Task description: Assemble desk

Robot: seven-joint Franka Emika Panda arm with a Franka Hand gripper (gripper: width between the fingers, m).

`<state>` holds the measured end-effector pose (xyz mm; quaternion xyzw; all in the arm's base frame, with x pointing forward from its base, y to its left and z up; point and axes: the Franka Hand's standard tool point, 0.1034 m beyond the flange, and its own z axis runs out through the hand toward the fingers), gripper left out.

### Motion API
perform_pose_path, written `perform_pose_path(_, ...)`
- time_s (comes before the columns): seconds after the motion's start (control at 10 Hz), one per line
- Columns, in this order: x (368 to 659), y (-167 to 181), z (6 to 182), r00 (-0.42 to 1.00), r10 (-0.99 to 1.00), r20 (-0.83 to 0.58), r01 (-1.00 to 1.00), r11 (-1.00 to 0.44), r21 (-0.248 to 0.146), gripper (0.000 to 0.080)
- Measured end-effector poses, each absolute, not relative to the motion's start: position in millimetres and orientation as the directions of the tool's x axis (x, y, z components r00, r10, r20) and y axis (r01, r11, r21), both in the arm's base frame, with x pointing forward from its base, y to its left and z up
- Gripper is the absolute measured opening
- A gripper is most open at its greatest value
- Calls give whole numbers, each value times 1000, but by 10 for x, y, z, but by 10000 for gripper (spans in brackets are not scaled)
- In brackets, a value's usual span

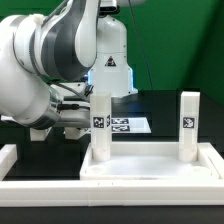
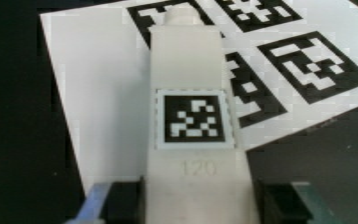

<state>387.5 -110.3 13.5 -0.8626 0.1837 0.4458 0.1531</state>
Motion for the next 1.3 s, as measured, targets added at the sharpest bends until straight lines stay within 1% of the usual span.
perform_pose_path(0.3, 3873, -1105, 151, 533, -175, -828, -453, -885, -104, 289)
perform_pose_path(0.4, 3916, -1167, 385, 513, -136, -847, -454, -881, -134, 291)
perform_pose_path(0.5, 4042, -1299, 655, 526, -122, -842, -455, -876, -158, 291)
perform_pose_path(0.6, 4105, -1362, 847, 545, -133, -827, -458, -874, -161, 291)
perform_pose_path(0.7, 4117, -1313, 1099, 572, -139, -808, -452, -876, -170, 291)
perform_pose_path(0.8, 4105, -1150, 1311, 553, -184, -813, -482, -866, -132, 291)
perform_pose_path(0.9, 4215, -954, 1509, 571, -232, -787, -491, -865, -102, 291)
perform_pose_path(1.0, 4325, -766, 1686, 611, -268, -745, -489, -868, -89, 291)
perform_pose_path(1.1, 4398, -675, 1757, 647, -277, -710, -476, -874, -93, 291)
perform_pose_path(1.2, 4443, -692, 1713, 697, -297, -653, -472, -875, -105, 291)
perform_pose_path(1.3, 4438, -681, 1721, 721, -308, -620, -472, -874, -115, 291)
